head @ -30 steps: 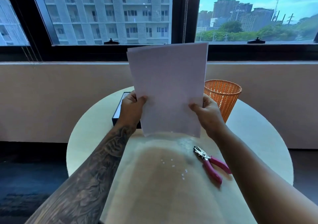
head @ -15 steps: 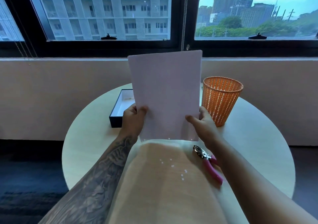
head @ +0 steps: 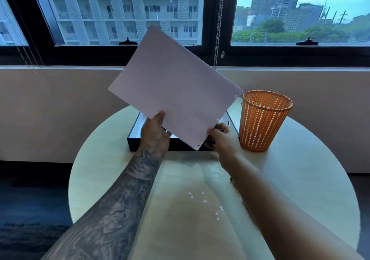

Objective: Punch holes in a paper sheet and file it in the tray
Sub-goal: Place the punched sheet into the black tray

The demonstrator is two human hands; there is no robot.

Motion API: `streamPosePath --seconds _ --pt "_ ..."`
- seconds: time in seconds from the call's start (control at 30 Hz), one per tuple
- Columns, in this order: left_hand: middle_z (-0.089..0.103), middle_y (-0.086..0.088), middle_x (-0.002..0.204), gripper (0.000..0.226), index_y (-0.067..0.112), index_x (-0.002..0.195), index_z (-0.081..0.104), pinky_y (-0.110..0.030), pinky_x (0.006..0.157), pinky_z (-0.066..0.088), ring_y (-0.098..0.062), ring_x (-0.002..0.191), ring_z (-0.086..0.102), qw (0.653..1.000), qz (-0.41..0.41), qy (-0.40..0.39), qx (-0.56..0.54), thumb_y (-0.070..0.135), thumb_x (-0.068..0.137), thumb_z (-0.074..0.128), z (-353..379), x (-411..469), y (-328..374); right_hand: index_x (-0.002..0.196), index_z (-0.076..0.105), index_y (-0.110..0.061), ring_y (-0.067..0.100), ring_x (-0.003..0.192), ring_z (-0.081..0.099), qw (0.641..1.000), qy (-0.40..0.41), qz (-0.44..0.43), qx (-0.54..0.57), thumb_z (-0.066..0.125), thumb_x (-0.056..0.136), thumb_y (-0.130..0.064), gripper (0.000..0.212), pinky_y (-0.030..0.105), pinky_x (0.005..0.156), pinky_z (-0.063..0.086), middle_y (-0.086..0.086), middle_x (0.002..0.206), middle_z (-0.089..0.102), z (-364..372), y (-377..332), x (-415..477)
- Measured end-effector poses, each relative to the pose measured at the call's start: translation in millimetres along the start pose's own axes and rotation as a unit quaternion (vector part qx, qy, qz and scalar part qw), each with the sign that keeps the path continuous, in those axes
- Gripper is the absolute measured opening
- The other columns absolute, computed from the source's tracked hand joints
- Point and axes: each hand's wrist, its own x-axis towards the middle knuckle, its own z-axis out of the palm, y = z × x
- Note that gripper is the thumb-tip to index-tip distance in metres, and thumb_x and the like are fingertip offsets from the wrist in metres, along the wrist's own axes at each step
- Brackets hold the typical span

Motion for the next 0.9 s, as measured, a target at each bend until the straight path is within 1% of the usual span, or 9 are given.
streamPosePath --seconds 0.13,0.23,0.33,0.43,0.5,0.57,0.63,0.8,0.9 --pt "0.067 -0.007 0.090 0.016 0.015 0.105 0.061 -0.030 0.056 0.056 -0.022 0.081 0.066 0.995 0.058 0.072 0.023 0.007 0.091 0.061 -12 33 36 0.090 0.062 -0.012 0.025 0.079 0.069 0.998 0.024 -0.034 -0.044 0.055 0.091 0.002 0.016 0.032 0.055 0.058 0.012 0.091 0.070 -14 -19 24" --pt "0.064 -0.008 0.099 0.035 0.018 0.117 0.059 -0.032 0.062 0.059 -0.024 0.085 0.063 0.970 0.142 0.082 0.181 0.004 0.085 0.062 -30 56 54 0.092 0.064 -0.014 0.029 0.084 0.072 0.994 0.048 -0.044 -0.084 0.055 0.091 -0.001 0.015 0.033 0.054 0.057 0.016 0.099 0.073 -21 -21 47" --pt "0.055 -0.003 0.125 0.067 0.031 0.138 0.052 -0.039 0.075 0.061 -0.024 0.098 0.066 0.914 0.183 0.040 0.360 0.009 0.075 0.061 -42 72 58 0.092 0.068 -0.013 0.035 0.088 0.073 0.986 0.072 -0.059 -0.137 0.055 0.082 -0.009 0.017 0.052 0.072 0.062 0.017 0.099 0.074 -24 -18 70" --pt "0.062 -0.009 0.116 0.034 0.016 0.114 0.067 -0.029 0.057 0.059 -0.017 0.075 0.059 0.863 0.163 0.002 0.478 0.001 0.085 0.057 -45 81 53 0.106 0.064 -0.011 0.028 0.086 0.066 0.970 0.096 -0.072 -0.210 0.055 0.085 -0.005 0.024 0.040 0.071 0.054 0.012 0.097 0.069 -24 -14 87" --pt "0.067 -0.012 0.108 0.018 0.009 0.102 0.069 -0.034 0.063 0.059 -0.019 0.073 0.061 0.828 0.124 -0.001 0.547 0.005 0.088 0.060 -49 87 47 0.116 0.058 -0.012 0.026 0.080 0.060 0.957 0.100 -0.078 -0.260 0.055 0.087 -0.002 0.030 0.030 0.061 0.046 0.011 0.094 0.063 -25 -8 98" --pt "0.069 -0.010 0.095 0.008 0.008 0.091 0.068 -0.041 0.070 0.058 -0.024 0.073 0.066 0.785 0.091 -0.019 0.613 0.012 0.089 0.061 -54 91 43 0.110 0.064 -0.008 0.026 0.077 0.059 0.933 0.083 -0.066 -0.344 0.052 0.087 0.000 0.027 0.027 0.057 0.042 0.013 0.091 0.066 -24 0 108" --pt "0.067 -0.008 0.085 0.011 0.010 0.081 0.065 -0.040 0.071 0.055 -0.032 0.074 0.065 0.732 0.065 -0.036 0.678 0.018 0.088 0.062 -55 94 39 0.102 0.072 -0.002 0.028 0.079 0.063 0.908 0.063 -0.029 -0.414 0.050 0.087 0.000 0.026 0.027 0.063 0.044 0.018 0.096 0.073 -22 4 118" --pt "0.051 -0.007 0.086 0.016 0.015 0.082 0.054 -0.033 0.070 0.036 -0.022 0.075 0.046 0.608 0.026 -0.065 0.791 0.029 0.088 0.060 -54 101 28 0.108 0.070 -0.001 0.032 0.090 0.067 0.834 0.013 0.065 -0.547 0.059 0.091 -0.020 0.028 0.031 0.069 0.045 0.015 0.101 0.071 -16 7 132" --pt "0.064 -0.013 0.100 0.033 0.004 0.094 0.066 -0.035 0.073 0.044 -0.029 0.086 0.059 0.552 0.014 -0.070 0.831 0.036 0.093 0.057 -52 103 24 0.117 0.068 -0.004 0.030 0.096 0.066 0.801 -0.029 0.077 -0.592 0.063 0.091 -0.036 0.041 0.034 0.080 0.053 0.012 0.110 0.070 -16 12 135"
